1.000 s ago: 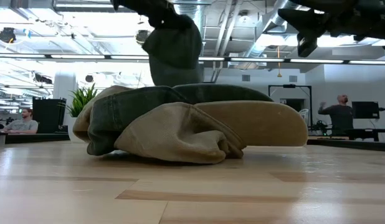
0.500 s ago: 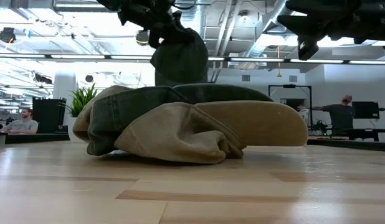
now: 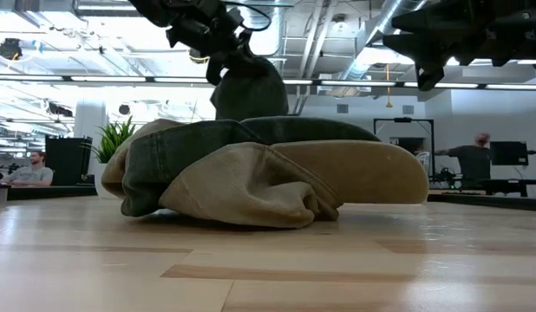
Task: Pick & Place hat
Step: Put the black cap into the left transparent bin
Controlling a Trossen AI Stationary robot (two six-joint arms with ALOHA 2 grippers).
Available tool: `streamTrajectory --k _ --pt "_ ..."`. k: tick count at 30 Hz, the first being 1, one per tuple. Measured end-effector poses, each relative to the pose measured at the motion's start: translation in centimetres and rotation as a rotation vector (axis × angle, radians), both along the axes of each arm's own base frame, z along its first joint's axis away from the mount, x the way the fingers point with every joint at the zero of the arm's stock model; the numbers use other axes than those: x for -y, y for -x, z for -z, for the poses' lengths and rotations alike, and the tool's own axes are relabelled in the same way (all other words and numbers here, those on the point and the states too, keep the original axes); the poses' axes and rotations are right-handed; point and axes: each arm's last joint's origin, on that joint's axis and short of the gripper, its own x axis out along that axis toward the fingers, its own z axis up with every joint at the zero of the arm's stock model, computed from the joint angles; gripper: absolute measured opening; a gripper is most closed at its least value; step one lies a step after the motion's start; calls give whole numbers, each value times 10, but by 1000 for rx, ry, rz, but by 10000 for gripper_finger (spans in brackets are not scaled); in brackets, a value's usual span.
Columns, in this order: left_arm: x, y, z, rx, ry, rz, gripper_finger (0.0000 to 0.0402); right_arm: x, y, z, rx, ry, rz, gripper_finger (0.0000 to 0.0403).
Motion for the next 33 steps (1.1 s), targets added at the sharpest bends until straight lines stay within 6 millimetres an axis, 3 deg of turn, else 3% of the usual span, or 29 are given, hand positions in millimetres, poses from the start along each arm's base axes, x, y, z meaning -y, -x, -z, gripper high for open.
streamTrajectory --k 8,21,33 --pt "-7 4 1 1 -2 -13 24 0 0 0 -2 1 1 124" --pt "-22 -4 23 -31 32 -9 24 1 0 2 -21 6 21 124" --pt "-31 -5 30 -29 36 -18 27 2 0 3 -28 9 27 124"
